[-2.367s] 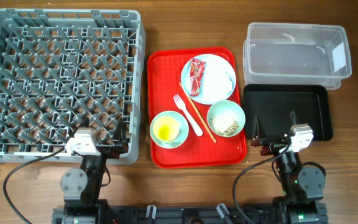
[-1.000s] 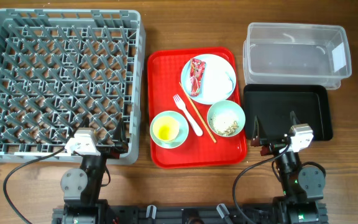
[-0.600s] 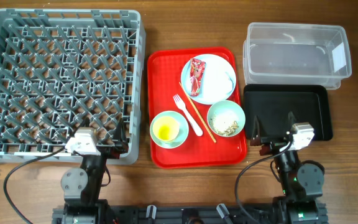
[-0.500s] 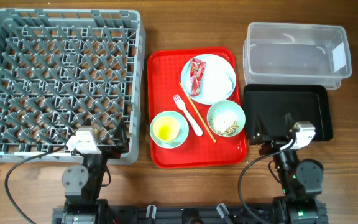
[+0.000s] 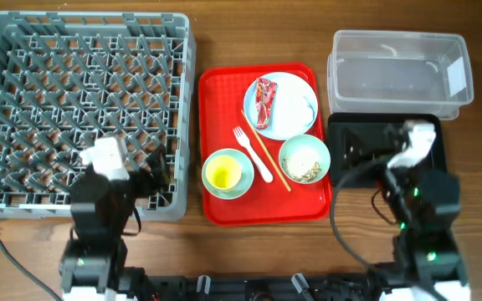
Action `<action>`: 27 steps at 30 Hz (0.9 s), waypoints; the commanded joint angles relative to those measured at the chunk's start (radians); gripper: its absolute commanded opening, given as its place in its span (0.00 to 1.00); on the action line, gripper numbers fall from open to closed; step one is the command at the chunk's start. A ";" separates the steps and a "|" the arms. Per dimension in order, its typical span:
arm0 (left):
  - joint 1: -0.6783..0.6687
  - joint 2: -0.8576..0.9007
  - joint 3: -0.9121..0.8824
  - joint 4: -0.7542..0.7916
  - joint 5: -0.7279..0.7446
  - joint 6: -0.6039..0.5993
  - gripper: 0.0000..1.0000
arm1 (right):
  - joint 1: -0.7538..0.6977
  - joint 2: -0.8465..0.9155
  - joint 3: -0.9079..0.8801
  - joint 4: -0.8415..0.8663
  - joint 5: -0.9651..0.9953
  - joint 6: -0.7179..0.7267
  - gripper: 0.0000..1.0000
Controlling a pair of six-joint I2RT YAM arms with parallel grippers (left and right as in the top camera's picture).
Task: Sort waste into correct bins and load items into the dishwasher rack
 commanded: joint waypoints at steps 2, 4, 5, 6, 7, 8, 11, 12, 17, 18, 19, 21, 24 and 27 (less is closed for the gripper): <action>0.005 0.155 0.174 -0.071 0.047 -0.009 1.00 | 0.005 0.219 0.298 -0.183 -0.040 -0.133 1.00; 0.005 0.185 0.202 -0.083 0.048 -0.009 1.00 | 0.005 0.303 0.432 -0.315 -0.050 -0.139 1.00; 0.005 0.197 0.211 -0.086 0.048 -0.009 1.00 | 0.005 0.357 0.525 -0.414 -0.060 -0.139 1.00; 0.005 0.201 0.213 -0.086 0.048 -0.009 1.00 | 0.005 0.396 0.592 -0.495 -0.064 -0.134 1.00; 0.005 0.204 0.213 -0.086 0.048 -0.009 1.00 | 0.005 0.429 0.640 -0.550 -0.063 -0.133 1.00; 0.005 0.204 0.213 -0.090 0.048 -0.009 1.00 | 0.005 0.458 0.671 -0.583 -0.051 -0.133 1.00; 0.005 0.204 0.213 -0.102 0.048 -0.009 1.00 | 0.005 0.518 0.680 -0.580 -0.069 -0.085 1.00; 0.005 0.204 0.213 -0.104 0.048 -0.009 1.00 | 0.005 0.532 0.680 -0.589 -0.075 -0.076 1.00; 0.005 0.204 0.213 -0.112 0.048 -0.009 1.00 | 0.005 0.578 0.680 -0.581 -0.115 -0.079 1.00; 0.005 0.204 0.213 -0.112 0.048 -0.009 1.00 | 0.005 0.579 0.680 -0.571 -0.114 -0.077 1.00; 0.005 0.204 0.213 -0.112 0.048 -0.009 1.00 | 0.005 0.579 0.680 -0.554 -0.131 -0.078 1.00; 0.005 0.204 0.213 -0.112 0.048 -0.009 1.00 | 0.005 0.579 0.681 -0.536 -0.159 -0.109 1.00; 0.005 0.204 0.213 -0.111 0.047 -0.009 1.00 | 0.008 0.579 0.681 -0.542 -0.117 -0.126 1.00; 0.005 0.204 0.213 -0.112 0.048 -0.009 1.00 | 0.038 0.586 0.687 -0.543 -0.079 -0.129 1.00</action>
